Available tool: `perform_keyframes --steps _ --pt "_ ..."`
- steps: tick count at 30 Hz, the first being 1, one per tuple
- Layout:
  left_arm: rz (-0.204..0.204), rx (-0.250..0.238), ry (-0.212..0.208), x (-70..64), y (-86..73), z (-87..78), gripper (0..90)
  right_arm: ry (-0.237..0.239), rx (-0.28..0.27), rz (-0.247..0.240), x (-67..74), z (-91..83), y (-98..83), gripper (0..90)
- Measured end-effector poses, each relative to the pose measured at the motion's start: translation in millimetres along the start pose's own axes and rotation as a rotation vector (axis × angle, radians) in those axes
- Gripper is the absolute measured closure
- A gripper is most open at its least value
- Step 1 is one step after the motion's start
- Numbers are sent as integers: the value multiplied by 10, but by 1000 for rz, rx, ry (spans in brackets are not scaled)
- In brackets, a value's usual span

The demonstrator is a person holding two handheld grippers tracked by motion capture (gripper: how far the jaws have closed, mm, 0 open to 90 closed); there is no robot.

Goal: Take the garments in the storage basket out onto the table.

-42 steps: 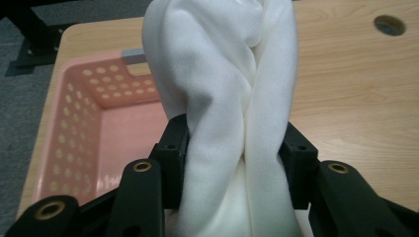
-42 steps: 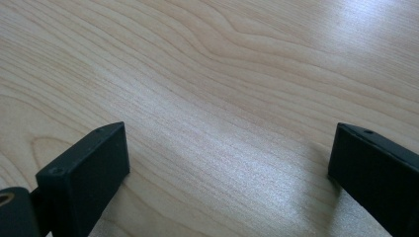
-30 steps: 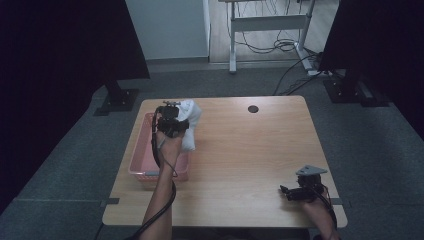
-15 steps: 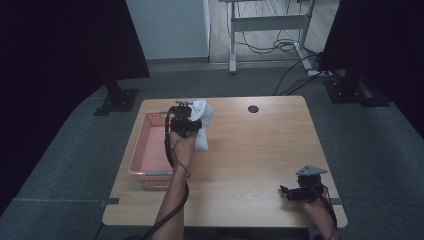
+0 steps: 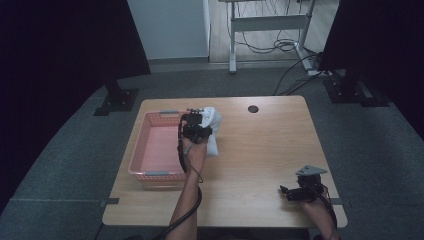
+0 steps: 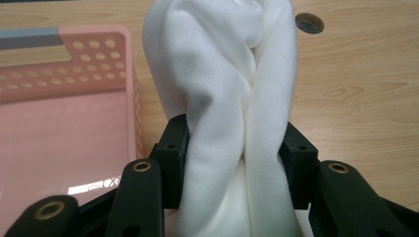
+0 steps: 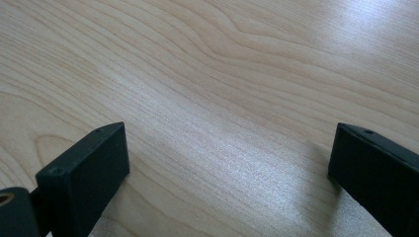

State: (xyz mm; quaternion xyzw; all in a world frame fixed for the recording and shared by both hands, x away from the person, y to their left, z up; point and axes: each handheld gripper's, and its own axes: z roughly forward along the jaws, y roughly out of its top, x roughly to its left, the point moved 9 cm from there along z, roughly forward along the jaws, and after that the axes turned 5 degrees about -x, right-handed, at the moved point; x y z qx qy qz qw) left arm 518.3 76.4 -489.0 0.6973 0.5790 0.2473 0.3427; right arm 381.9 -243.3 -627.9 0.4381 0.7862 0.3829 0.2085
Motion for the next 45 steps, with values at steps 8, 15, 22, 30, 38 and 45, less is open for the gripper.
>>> perform_keyframes --steps 8,15,22,30,38,45 --pt "0 10 7 -84 -112 141 549 1 -1 -1 2 1 1 18" --pt "8 21 8 -182 -212 258 548 4 -2 -2 5 1 1 18" --pt "19 32 27 -225 -335 373 545 6 -2 -3 9 1 1 18" --pt "34 52 50 -227 -449 480 538 7 -2 -5 9 1 1 18" --pt "42 68 59 -245 -523 546 507 7 -2 -6 9 2 1 18" --pt "34 84 46 -241 -538 570 442 8 -2 -7 10 1 0 18"
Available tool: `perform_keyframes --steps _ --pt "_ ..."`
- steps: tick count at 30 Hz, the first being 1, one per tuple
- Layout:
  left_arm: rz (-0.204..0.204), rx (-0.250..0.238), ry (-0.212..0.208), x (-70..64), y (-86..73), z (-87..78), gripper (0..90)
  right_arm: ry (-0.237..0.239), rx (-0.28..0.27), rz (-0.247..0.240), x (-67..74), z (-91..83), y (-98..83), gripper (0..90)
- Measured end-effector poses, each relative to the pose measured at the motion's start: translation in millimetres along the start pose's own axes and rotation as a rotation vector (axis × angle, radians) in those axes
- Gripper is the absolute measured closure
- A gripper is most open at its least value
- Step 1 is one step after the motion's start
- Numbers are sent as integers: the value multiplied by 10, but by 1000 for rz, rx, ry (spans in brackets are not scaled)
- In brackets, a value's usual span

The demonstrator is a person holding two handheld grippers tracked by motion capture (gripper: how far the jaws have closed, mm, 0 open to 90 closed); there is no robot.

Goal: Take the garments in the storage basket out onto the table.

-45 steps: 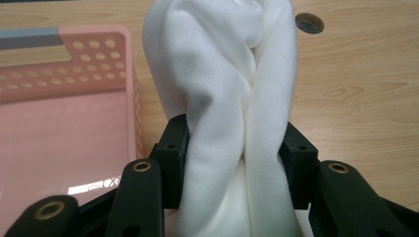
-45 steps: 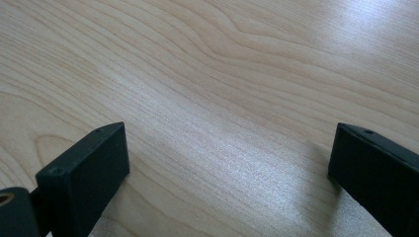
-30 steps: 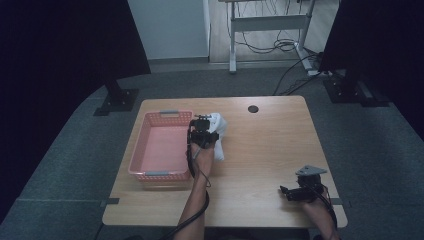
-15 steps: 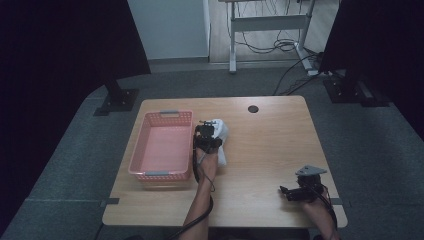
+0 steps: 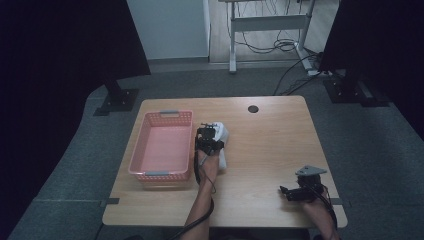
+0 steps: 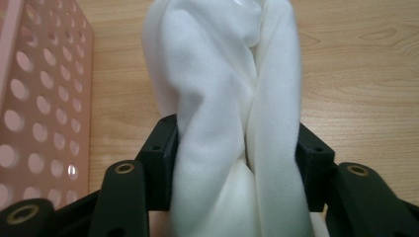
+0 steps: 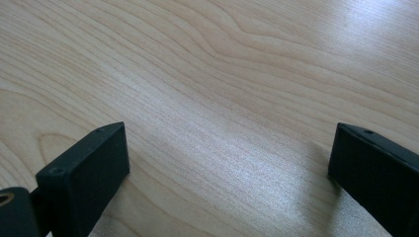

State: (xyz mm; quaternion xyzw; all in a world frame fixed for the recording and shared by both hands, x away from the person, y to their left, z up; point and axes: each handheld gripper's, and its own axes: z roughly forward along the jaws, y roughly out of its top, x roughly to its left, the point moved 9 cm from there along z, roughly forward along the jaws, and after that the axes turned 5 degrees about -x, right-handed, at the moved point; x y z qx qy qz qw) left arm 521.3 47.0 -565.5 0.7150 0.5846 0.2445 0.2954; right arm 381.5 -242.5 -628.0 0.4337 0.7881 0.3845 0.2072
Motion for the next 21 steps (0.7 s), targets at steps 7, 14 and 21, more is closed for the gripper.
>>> perform_keyframes --steps 7,14,21 --pt "6 13 -12 0 -7 12 396 0 0 0 0 0 0 18" --pt "-2 40 -32 -18 -16 26 304 0 0 0 0 0 0 18" --pt "-8 43 -58 -26 -22 42 181 0 0 0 0 0 0 18"
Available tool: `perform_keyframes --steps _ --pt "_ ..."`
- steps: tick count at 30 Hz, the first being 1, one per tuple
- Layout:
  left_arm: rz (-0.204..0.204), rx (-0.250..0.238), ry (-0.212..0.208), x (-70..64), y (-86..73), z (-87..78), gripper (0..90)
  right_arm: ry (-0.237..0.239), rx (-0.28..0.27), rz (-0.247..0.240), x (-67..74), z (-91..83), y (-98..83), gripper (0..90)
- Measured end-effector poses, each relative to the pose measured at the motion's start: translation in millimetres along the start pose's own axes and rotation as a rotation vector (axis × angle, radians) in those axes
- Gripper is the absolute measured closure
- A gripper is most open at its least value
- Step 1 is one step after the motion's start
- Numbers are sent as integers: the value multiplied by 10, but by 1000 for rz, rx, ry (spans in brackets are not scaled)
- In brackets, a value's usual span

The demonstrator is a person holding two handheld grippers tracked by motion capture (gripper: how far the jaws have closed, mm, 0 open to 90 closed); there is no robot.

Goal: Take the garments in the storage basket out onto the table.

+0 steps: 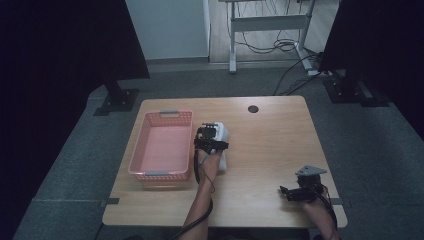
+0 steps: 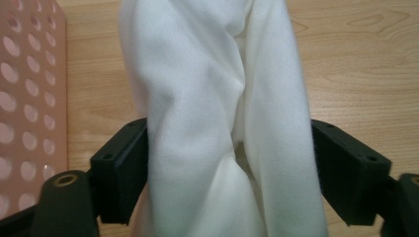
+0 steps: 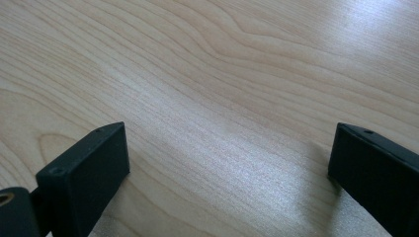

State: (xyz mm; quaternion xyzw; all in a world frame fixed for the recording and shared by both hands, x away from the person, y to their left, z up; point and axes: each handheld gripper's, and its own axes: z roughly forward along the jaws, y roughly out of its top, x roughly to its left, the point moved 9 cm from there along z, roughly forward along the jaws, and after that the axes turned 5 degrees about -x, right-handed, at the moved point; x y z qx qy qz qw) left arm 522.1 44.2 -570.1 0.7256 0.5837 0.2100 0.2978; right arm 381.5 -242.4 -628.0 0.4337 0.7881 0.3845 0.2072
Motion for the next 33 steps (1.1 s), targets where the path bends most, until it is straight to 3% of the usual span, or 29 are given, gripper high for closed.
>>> perform_keyframes --steps 7,19,33 --pt "-6 1 -9 10 -16 14 109 0 0 0 0 0 0 18" --pt "16 -27 0 11 46 -61 100 0 0 0 0 0 0 18" --pt "61 -77 -35 -57 161 -227 97 1 0 -1 1 0 0 18"
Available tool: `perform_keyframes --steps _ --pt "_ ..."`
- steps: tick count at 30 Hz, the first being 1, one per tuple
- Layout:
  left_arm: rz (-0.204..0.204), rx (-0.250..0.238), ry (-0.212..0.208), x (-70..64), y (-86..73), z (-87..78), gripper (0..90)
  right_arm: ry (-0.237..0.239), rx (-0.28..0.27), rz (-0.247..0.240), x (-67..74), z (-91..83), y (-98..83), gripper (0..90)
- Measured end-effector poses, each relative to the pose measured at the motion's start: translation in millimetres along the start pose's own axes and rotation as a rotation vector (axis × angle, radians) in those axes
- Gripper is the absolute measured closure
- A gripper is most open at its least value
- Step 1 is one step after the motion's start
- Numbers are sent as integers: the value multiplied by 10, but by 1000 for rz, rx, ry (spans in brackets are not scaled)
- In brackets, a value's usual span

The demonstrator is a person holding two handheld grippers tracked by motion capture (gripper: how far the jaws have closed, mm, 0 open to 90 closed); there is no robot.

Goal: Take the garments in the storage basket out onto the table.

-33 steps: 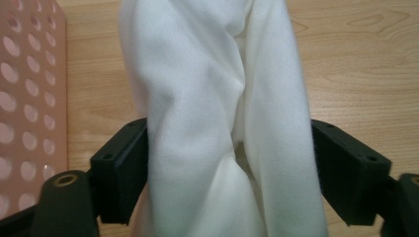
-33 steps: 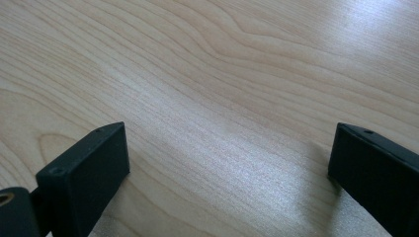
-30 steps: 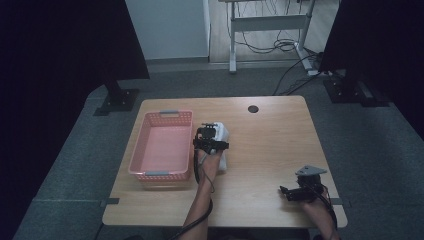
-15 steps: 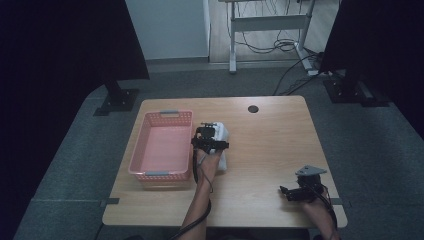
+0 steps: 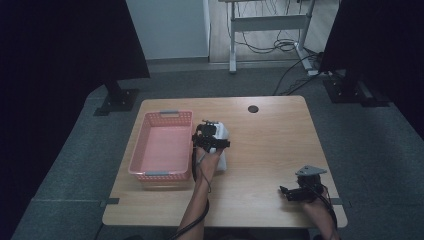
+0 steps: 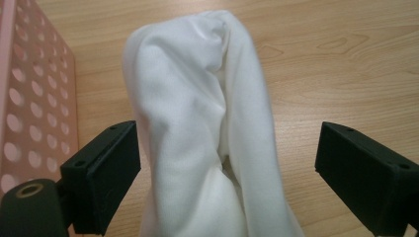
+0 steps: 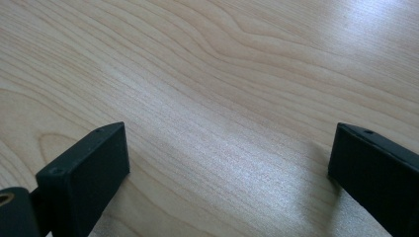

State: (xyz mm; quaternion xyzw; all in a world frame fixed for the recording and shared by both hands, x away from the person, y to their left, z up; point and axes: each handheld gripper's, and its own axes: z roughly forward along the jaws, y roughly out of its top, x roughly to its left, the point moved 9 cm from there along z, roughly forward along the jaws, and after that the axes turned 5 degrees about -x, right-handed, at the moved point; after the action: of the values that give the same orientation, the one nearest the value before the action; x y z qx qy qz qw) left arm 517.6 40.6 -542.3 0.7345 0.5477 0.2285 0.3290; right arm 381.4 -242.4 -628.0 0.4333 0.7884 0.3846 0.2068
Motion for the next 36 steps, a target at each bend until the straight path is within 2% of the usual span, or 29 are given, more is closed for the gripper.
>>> perform_keyframes --steps 9,16,28,36 --pt "17 -23 -22 2 61 -103 97 0 0 -1 0 0 0 18" --pt "16 -35 -33 72 103 -194 95 0 0 -1 1 0 0 18" --pt "37 -60 -59 133 192 -391 90 0 0 0 1 0 0 18" --pt "27 -73 -69 216 212 -512 84 0 0 0 1 0 0 18"
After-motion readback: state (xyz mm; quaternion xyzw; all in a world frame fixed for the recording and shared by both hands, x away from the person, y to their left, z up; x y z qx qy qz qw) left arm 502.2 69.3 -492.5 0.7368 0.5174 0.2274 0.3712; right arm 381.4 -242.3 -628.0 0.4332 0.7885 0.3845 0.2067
